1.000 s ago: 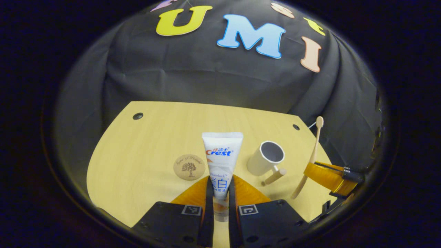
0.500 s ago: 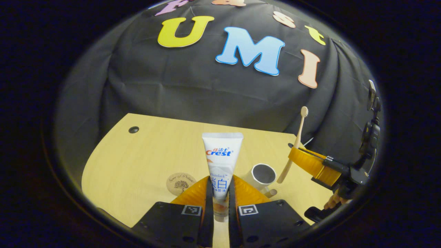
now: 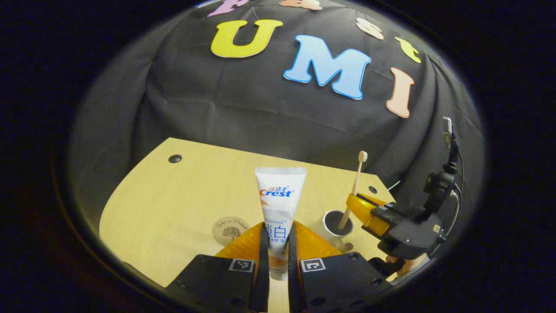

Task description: Put the toothbrush and toothpaste on the desktop into the cup, then pick up the cup and place it on the coaster on the desktop.

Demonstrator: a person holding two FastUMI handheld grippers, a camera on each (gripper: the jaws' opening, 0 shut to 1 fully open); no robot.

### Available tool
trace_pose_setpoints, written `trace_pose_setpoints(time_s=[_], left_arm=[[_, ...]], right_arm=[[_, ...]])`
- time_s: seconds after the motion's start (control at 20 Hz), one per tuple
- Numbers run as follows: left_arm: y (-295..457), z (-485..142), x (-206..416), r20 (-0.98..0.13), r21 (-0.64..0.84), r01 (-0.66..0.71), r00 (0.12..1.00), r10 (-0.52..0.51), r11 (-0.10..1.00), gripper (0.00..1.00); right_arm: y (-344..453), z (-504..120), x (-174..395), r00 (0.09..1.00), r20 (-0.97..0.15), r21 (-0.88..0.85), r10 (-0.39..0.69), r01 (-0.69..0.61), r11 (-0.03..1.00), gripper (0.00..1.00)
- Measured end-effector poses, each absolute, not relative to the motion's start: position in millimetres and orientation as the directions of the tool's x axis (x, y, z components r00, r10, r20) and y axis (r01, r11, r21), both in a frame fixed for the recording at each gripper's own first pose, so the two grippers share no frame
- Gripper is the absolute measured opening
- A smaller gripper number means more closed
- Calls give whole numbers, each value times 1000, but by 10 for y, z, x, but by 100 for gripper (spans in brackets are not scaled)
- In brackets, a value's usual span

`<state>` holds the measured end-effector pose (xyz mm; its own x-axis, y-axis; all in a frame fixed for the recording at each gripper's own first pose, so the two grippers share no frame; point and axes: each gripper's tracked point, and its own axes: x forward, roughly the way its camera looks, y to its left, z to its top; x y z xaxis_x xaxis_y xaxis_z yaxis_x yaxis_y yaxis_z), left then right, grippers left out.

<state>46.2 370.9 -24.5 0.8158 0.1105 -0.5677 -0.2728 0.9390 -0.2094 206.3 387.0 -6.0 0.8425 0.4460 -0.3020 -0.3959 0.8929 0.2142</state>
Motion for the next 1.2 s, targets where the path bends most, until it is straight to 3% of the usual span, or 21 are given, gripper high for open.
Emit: trace_pose_setpoints(time_s=[0.2,0.25,0.55,0.75,0.9,1.2], left_arm=[[3685,-299,481,-580,-211,-283,807,113,936,25],[3679,-318,479,-582,-213,-284,806,113,935,25],[3660,-397,556,-595,-222,-300,796,115,928,24],[3550,-437,629,-596,-241,-298,796,101,924,25],[3462,-451,733,-577,-267,-287,812,86,920,24],[3158,-324,1149,-451,-387,-196,893,1,901,24]], right_arm=[[3905,-287,2047,811,-367,216,455,-401,890,4],[3908,-304,2025,803,-378,226,461,-403,887,0],[3837,-426,1961,768,-421,278,482,-397,875,13],[3743,-404,1909,770,-415,269,485,-406,874,58],[3647,-330,1854,770,-404,286,494,-406,868,83],[3211,-82,1740,806,-370,297,462,-369,881,86]])
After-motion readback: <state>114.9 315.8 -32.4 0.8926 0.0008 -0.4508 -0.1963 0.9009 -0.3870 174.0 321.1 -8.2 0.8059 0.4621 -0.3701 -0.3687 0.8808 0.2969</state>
